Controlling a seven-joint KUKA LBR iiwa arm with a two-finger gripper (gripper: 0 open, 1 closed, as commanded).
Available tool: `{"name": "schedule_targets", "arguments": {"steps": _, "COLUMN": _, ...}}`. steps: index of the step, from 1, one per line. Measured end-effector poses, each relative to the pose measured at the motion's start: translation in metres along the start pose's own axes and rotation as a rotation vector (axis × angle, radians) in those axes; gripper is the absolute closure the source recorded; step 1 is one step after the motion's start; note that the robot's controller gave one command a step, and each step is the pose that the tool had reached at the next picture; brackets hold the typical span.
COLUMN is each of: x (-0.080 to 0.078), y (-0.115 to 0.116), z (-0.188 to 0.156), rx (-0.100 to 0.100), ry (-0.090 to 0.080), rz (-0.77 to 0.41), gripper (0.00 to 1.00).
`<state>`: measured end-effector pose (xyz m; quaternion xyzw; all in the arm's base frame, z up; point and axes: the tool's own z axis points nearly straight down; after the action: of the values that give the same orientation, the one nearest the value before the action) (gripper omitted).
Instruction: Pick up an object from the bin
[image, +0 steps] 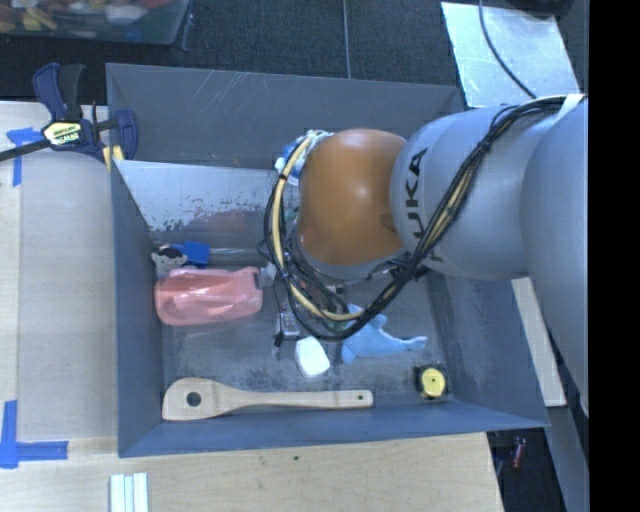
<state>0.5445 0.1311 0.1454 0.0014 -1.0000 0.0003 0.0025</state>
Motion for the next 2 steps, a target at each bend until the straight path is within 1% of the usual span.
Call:
{"name": "schedule_targets", "arguments": {"steps": 1, "x": -0.002, "y": -0.001, "z": -0.005, "rx": -0.001, "ry": -0.008, "rz": 0.004, "gripper": 0.0}}
{"name": "schedule_targets", "arguments": {"steps": 2, "x": -0.043, "y": 0.043, "z": 0.075, "rx": -0.004, "ry": -0.012, "rz": -0.052, "gripper": 0.0}}
